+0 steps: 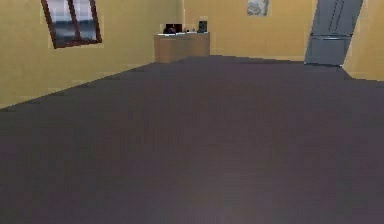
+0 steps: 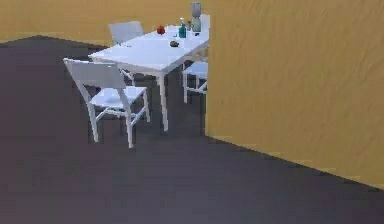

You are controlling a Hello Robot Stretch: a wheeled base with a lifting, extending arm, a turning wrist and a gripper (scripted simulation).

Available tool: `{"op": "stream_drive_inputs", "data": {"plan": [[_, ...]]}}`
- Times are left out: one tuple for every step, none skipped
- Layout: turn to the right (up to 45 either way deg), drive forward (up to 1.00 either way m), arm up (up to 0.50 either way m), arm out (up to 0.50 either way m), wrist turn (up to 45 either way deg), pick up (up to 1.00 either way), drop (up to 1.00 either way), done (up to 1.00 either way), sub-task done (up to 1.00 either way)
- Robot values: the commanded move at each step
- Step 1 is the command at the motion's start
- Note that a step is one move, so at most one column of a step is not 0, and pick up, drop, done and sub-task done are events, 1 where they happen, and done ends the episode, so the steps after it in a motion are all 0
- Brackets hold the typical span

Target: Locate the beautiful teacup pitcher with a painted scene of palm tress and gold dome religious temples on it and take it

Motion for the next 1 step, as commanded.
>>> {"op": "stream_drive_inputs", "data": {"plan": [[0.0,1.00,0.00,0.00,0.0,0.00,0.00,0.00,0.00]]}}
